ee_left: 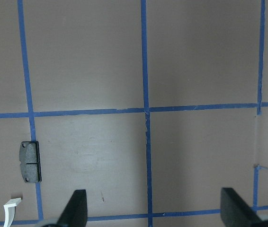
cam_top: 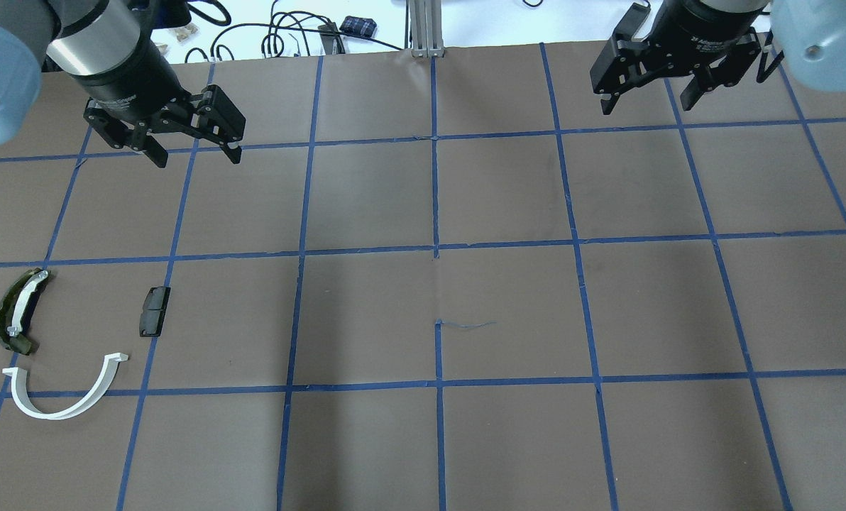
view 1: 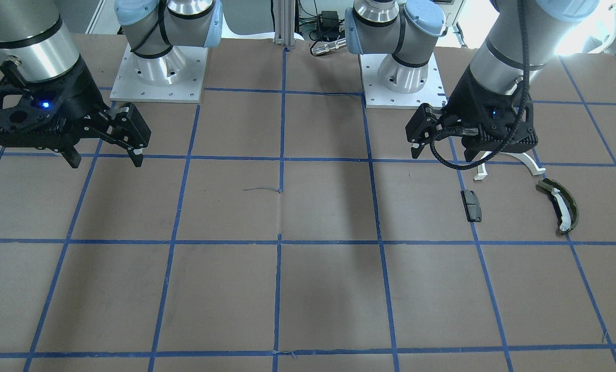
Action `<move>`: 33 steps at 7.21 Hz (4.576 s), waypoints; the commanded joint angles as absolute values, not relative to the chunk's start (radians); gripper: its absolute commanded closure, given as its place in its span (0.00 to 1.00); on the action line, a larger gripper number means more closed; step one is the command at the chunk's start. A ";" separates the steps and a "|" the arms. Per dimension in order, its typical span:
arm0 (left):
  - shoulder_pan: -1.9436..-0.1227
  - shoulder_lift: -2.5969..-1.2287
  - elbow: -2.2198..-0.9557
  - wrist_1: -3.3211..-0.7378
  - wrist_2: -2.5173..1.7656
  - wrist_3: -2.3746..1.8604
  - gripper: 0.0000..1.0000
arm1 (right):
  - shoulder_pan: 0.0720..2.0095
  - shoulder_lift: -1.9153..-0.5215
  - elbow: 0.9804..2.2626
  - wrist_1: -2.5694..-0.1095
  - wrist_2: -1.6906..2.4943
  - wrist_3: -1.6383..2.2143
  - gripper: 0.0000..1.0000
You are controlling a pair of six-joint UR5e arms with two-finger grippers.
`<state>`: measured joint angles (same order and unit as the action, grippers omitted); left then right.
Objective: Place bearing gear from tray to pile
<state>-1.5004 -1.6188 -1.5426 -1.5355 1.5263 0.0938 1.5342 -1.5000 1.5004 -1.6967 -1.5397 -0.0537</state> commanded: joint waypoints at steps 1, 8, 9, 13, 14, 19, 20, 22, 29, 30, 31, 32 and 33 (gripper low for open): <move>-1.502 -1.618 -1.542 -1.536 1.525 0.091 0.00 | 1.534 -1.502 1.499 -1.698 -1.540 -0.054 0.00; -1.502 -1.618 -1.543 -1.536 1.525 0.087 0.00 | 1.456 -1.520 1.486 -1.657 -1.571 -0.057 0.00; -1.502 -1.618 -1.543 -1.536 1.525 0.087 0.00 | 1.424 -1.537 1.477 -1.652 -1.571 -0.058 0.00; -1.502 -1.618 -1.542 -1.536 1.525 0.087 0.00 | 1.177 -1.529 1.440 -1.658 -1.646 -0.309 0.00; -1.502 -1.618 -1.542 -1.536 1.525 0.087 0.00 | 1.093 -1.504 1.430 -1.660 -1.646 -0.437 0.00; -1.502 -1.618 -1.545 -1.536 1.525 0.087 0.00 | 0.969 -1.347 1.309 -1.672 -1.641 -0.718 0.00; -1.502 -1.618 -1.545 -1.536 1.525 0.087 0.00 | 0.969 -1.350 1.307 -1.666 -1.637 -0.715 0.00; -1.503 -1.618 -1.545 -1.536 1.523 0.084 0.00 | 0.983 -1.373 1.299 -1.628 -1.637 -0.643 0.00; -1.503 -1.618 -1.543 -1.536 1.523 0.083 0.00 | 1.075 -1.405 1.293 -1.524 -1.601 -0.436 0.00; -1.503 -1.618 -1.545 -1.536 1.525 0.083 0.00 | 0.960 -1.346 1.289 -1.592 -1.598 -0.606 0.00; -1.503 -1.618 -1.545 -1.536 1.525 0.084 0.00 | 0.881 -1.283 1.292 -1.653 -1.594 -0.709 0.00; -1.503 -1.618 -1.545 -1.536 1.523 0.084 0.00 | 0.820 -1.228 1.304 -1.701 -1.592 -0.826 0.00; -1.503 -1.618 -1.545 -1.536 1.525 0.083 0.00 | 0.769 -1.182 1.310 -1.718 -1.594 -0.889 0.00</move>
<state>-1.5033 -1.6184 -1.5447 -1.5355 1.5241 0.0838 0.8403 -1.2429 1.3013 -1.6806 -1.5938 -0.7860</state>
